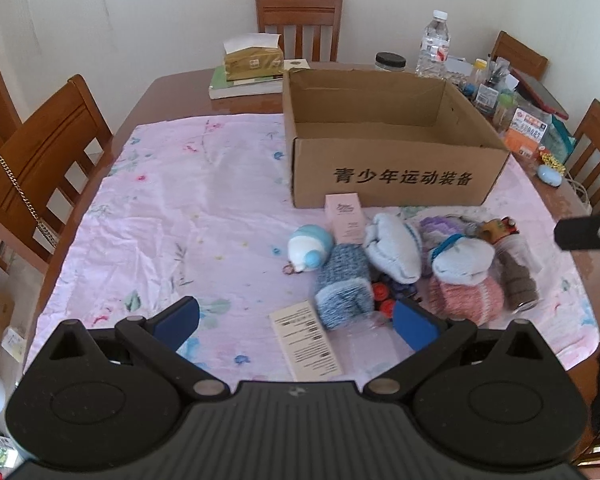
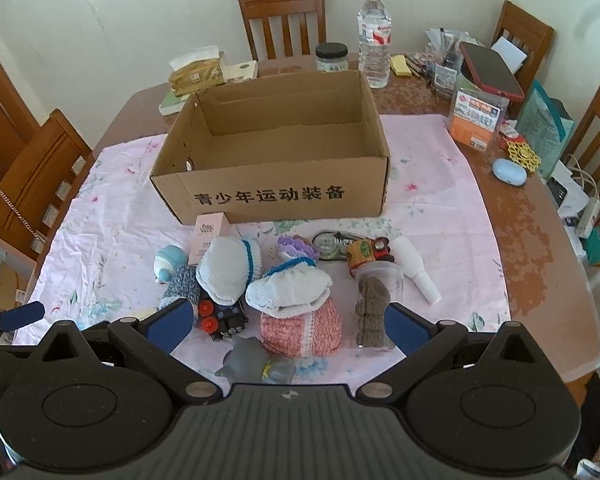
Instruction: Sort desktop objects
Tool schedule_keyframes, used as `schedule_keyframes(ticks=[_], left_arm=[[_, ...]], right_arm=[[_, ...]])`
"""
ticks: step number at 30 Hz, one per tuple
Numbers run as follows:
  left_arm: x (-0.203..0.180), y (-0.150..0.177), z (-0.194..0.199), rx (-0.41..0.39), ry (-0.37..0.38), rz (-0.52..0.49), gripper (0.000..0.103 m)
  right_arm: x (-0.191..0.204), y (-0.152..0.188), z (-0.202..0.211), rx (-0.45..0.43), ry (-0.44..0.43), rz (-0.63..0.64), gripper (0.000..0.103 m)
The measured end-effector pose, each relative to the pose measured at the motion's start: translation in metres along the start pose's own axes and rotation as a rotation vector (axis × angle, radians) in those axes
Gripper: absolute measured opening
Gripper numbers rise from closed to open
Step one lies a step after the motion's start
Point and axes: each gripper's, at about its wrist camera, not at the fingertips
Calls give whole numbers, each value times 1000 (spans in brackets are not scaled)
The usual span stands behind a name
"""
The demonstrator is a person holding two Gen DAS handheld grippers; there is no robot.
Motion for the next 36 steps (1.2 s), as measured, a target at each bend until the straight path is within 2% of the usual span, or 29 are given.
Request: schedule_keyframes(ticks=[8, 13, 17, 20, 25, 29, 33, 36], left_arm=[[8, 21, -12, 2, -31, -39, 102], [8, 31, -22, 17, -41, -84, 102], [6, 39, -30, -9, -41, -133, 102], [9, 43, -35, -25, -4, -160, 102], [17, 49, -44, -45, 88, -139, 102], [12, 48, -51, -45, 102, -226, 102], [10, 49, -57, -51, 153, -289, 102], [8, 51, -58, -78, 151, -382, 102]], right_arm=[[-4, 4, -10, -9, -2, 44, 103], [-7, 13, -10, -50, -101, 132, 103], [-4, 21, -15, -32, -106, 190, 103], [-3, 25, -19, -16, -103, 200, 103], [-2, 35, -22, -4, -116, 227, 103], [0, 42, -24, 5, -110, 248, 103], [1, 48, -26, 11, -94, 252, 103], [2, 50, -25, 7, -90, 251, 103]])
Point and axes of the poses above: each gripper's, at about its wrist camera, not at the fingertips, and z roughly against the way its jaws point, x to its left, y to its underside, and after that the axes turned 14 degrees about -z, right-handed
